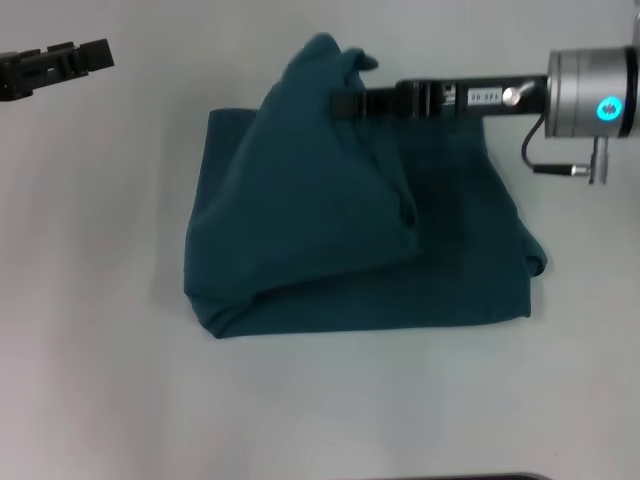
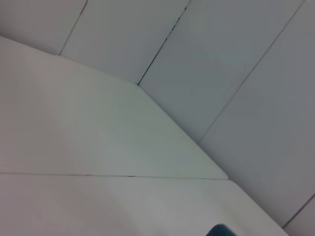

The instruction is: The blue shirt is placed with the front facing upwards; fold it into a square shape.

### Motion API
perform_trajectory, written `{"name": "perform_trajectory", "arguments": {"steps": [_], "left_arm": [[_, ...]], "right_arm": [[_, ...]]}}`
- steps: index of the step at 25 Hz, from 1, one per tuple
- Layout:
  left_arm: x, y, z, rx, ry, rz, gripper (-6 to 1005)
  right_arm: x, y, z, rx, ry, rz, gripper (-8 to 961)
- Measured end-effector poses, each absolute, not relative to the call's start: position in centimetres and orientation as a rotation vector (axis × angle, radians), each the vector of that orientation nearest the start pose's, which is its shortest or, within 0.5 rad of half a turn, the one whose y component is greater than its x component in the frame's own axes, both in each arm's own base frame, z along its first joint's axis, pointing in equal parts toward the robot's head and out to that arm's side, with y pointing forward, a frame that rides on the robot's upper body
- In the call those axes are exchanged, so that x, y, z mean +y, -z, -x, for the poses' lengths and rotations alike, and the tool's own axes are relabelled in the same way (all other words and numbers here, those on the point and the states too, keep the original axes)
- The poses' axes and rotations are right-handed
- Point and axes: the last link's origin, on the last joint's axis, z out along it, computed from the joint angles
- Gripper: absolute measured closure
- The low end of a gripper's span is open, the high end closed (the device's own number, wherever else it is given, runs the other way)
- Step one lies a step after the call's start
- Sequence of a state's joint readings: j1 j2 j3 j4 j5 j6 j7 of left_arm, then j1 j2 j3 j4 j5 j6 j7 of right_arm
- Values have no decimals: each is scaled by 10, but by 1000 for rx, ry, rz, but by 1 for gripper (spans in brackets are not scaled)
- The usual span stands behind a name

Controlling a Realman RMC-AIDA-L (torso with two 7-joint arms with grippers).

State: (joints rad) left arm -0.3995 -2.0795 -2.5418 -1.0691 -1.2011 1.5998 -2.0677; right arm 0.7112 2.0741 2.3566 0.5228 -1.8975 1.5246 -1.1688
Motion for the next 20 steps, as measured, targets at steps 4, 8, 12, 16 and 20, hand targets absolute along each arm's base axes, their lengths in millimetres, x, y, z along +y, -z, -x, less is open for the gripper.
{"name": "perform_trajectory", "arguments": {"steps": [4,8,12,16,20], "left_arm": [[329,-93,269,-1211,827,2321,231],[329,-94,270,-1221,832,2312,232],[329,-95,271,-1230,836,2303,231],[328,-94,272,-1240,840,2300,231],[328,-93,273,-1249,845,2297,230]], "right_arm": [[365,16,-185,1330,-916,2760,900],[366,7,-175,1278,-922,2804,900],[365,-3,-172,1266,-917,2830,899],[362,-11,-178,1293,-905,2837,899],[356,-18,-183,1300,-896,2865,898]]}}
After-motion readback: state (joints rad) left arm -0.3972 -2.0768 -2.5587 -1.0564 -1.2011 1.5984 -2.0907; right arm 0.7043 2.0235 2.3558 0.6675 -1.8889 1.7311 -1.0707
